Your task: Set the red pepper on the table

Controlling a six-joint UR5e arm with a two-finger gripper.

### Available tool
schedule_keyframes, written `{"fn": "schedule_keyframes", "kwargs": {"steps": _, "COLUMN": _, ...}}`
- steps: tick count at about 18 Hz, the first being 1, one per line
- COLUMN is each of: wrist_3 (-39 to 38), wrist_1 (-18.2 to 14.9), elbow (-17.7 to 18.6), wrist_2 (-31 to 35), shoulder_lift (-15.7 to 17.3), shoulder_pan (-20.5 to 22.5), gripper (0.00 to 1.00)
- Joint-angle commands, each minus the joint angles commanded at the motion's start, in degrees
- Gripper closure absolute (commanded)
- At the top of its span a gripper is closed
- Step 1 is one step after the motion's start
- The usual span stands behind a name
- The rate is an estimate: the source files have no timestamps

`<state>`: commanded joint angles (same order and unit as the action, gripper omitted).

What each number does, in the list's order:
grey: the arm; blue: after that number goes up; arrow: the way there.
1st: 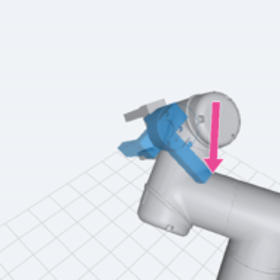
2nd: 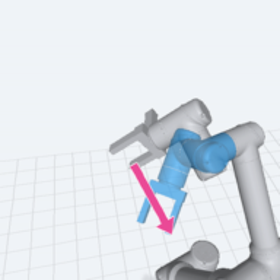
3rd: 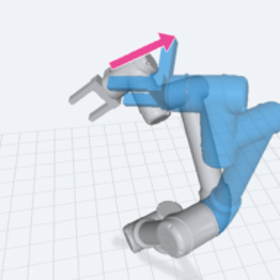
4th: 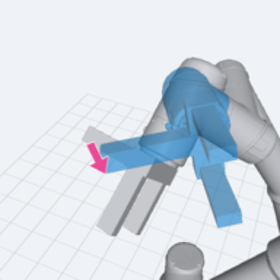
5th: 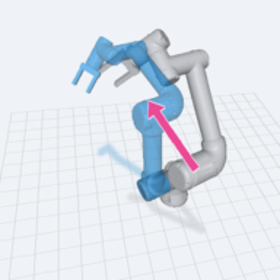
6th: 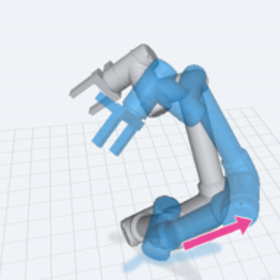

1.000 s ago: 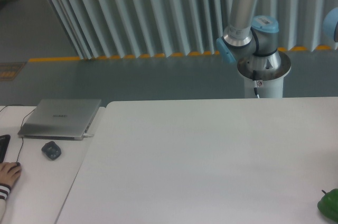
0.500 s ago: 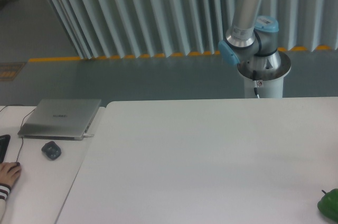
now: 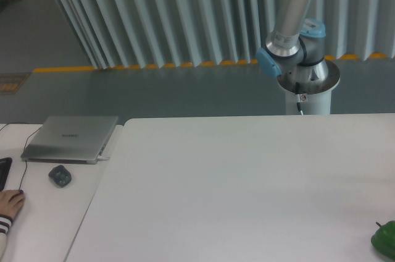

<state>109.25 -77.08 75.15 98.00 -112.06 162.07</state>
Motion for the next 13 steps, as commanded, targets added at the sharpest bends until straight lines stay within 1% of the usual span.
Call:
{"fn": "schedule_keyframes", "kwargs": {"steps": 4, "wrist_3": 0.00, "wrist_1": 0.35, "elbow": -0.44, "wrist_2": 0.18, "shoulder_lift": -0.26, "shoulder_pan": 0.09, "gripper": 0.00}}
{"fn": "schedule_keyframes", "kwargs": {"steps": 6, "wrist_3": -0.78, "wrist_1": 2.01, "elbow": -0.53, "wrist_2": 0.88, "shoulder_lift": -0.18, "shoulder_pan": 0.44, "gripper": 0.00}}
{"fn": "schedule_keyframes", "kwargs": {"steps": 7, "wrist_3": -3.66, "wrist_1": 3.07, "elbow": -0.53, "wrist_2": 0.88, "shoulder_lift": 0.00, "shoulder_pan": 1.31, "gripper": 0.00}}
{"fn": "schedule_keyframes", "kwargs": {"steps": 8, "wrist_3": -5.69, "wrist_1": 3.08, "elbow": -0.53, "wrist_2": 0.71, "shoulder_lift": 0.17, "shoulder_pan": 2.45, "gripper": 0.00}}
{"fn": "schedule_keyframes", "kwargs": {"steps": 10, "wrist_3": -6.85, "wrist_1": 3.16, "elbow": -0.53, "wrist_2": 0.62, "shoulder_lift": 0.44, "shoulder_pan": 3.51, "gripper": 0.00}}
{"fn": "schedule_keyframes", "kwargs": {"steps": 12, "wrist_3": -10.09, "wrist_1": 3.34, "elbow": -0.62, "wrist_2": 0.27, "shoulder_lift": 0.27, "shoulder_pan": 4.39, "gripper": 0.00}}
{"fn": "schedule_keyframes", "kwargs": {"steps": 13, "wrist_3": -10.72, "wrist_1": 4.21, "elbow": -0.62, "wrist_2": 0.35, "shoulder_lift": -0.09, "shoulder_pan": 4.48, "gripper": 0.00}}
